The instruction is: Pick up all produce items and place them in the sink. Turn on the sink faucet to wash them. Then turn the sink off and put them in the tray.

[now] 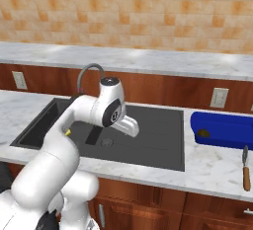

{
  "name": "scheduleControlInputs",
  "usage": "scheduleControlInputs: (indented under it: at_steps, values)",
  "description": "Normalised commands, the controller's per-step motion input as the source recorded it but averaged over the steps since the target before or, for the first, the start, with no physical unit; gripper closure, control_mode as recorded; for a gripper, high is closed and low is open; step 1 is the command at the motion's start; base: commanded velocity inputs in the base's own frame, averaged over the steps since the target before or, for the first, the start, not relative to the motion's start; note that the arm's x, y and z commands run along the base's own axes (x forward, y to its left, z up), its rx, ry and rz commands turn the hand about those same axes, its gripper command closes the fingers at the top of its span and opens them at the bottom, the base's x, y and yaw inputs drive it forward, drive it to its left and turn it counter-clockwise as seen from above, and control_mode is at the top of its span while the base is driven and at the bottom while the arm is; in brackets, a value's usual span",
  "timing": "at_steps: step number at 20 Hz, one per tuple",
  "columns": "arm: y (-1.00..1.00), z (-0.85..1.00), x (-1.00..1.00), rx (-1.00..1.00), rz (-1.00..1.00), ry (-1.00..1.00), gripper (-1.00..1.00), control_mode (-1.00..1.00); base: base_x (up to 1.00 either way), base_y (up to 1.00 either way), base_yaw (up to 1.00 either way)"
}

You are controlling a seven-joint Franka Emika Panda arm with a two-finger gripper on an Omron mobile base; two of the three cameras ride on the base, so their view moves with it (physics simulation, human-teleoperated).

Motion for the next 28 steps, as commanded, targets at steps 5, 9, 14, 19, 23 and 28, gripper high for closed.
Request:
scheduleControlInputs:
  at_steps: [5,9,14,19,23,28]
  values:
    - [1.00,0.15,-0.04,0.00,0.03,0.02,-1.00,-1.00,0.00,0.00,0.00]
    - [1.00,0.05,-0.18,0.00,0.00,0.00,-1.00,-1.00,0.00,0.00,0.00]
    - [1.00,0.16,0.00,0.00,0.00,0.00,-1.00,-1.00,0.00,0.00,0.00]
    - [1.00,0.05,0.15,0.00,0.00,0.04,-1.00,-1.00,0.00,0.00,0.00]
    - [0.99,-0.11,0.74,0.00,0.00,0.07,-1.00,-1.00,0.00,0.00,0.00]
    - [0.82,-0.31,0.91,0.00,-0.01,0.09,-1.00,-1.00,0.00,0.00,0.00]
